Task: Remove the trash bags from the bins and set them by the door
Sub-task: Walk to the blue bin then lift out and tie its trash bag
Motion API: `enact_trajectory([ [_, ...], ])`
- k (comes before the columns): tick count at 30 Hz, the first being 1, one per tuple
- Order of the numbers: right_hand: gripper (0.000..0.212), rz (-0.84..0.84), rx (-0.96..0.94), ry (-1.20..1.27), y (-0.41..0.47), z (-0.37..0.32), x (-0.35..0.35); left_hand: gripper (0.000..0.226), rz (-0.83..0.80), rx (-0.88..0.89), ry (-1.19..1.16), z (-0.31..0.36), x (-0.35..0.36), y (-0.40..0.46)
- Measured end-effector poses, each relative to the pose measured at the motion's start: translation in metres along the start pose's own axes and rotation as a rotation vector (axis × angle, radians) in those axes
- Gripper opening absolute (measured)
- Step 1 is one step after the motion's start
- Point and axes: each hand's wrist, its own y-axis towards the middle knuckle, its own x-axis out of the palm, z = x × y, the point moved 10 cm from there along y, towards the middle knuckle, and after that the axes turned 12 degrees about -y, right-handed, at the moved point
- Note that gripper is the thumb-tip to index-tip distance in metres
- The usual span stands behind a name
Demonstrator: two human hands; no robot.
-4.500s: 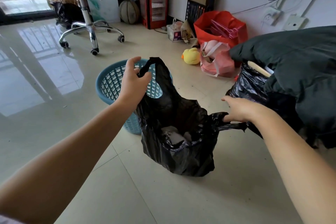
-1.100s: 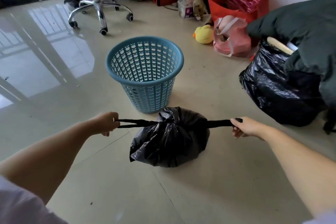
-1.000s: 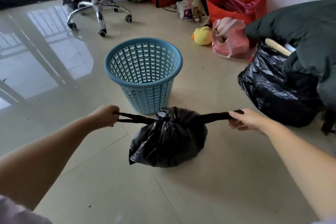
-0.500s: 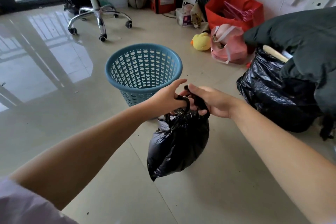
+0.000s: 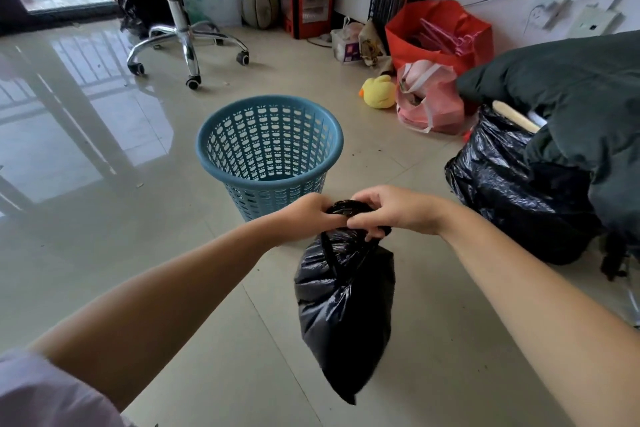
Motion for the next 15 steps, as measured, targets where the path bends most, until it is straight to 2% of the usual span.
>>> enact_trajectory([
  [3, 0.010, 0.211, 0.049, 0.079, 0.003, 0.036, -0.018, 0.020, 0.009, -0.035, -0.356, -0.017, 0.001, 0.002],
  [5, 0.014, 0.296, 0.087, -0.004, 0.003, 0.055, -0.020, 0.024, 0.007, -0.063, -0.509, -0.030, 0.006, 0.008],
  [7, 0.017, 0.334, 0.114, -0.144, 0.006, 0.068, -0.018, 0.029, 0.026, -0.095, -0.414, -0.045, 0.011, 0.017],
  [11, 0.015, 0.357, 0.151, -0.372, 0.014, 0.087, -0.008, 0.031, 0.030, -0.083, 0.092, -0.057, 0.020, 0.031],
  [15, 0.020, 0.380, 0.175, -0.455, 0.015, 0.096, -0.009, 0.032, 0.035, -0.057, 0.130, -0.054, 0.021, 0.038],
])
